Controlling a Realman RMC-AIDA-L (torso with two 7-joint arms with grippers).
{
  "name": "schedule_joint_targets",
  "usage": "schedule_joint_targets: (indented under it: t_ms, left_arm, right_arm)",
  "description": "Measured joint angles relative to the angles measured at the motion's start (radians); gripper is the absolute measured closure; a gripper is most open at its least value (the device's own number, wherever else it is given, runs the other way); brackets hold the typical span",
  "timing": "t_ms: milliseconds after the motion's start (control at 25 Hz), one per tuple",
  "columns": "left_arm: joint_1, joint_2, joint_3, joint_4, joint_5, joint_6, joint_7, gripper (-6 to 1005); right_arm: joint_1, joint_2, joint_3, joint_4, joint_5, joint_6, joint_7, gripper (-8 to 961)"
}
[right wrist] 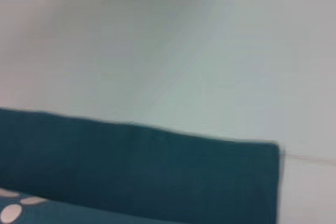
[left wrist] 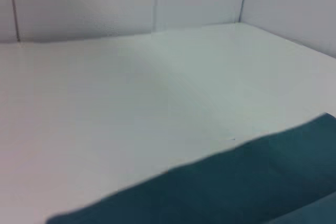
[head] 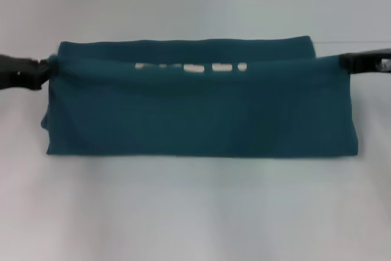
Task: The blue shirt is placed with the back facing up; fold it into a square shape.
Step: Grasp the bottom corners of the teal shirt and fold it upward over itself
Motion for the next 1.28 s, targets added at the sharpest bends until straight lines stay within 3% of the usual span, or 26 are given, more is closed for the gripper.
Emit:
schedule_joint_targets:
  t_ms: [240,520,1080,1280]
  left_arm:
    - [-0.075,0.014,0.008,-0.087,-0.001,-0.134,0.034,947]
    - [-0.113,0.009,0.060,-0.133,-0.002,-0.252,0.060,947]
    - [-0.156,0.001,0.069,-0.170,-0.031,-0.370,0.103,946]
    - [-0.171,0.009,0.101,-0.199,-0.030,-0.397,0.110,944]
  right_arm:
    - [0.187,-0.004,0.102,0.184,-0.079,0.054,-0.037,928]
    - [0.318,-0.005,0.156,0.312,-0.133,0.105,-0.074,928]
    - [0.350,-0.008,0.175,0.410,-0.148,0.197,-0.074,928]
    - [0.364,-0.017,0.183,0.429,-0.148,0.216,-0.075,928]
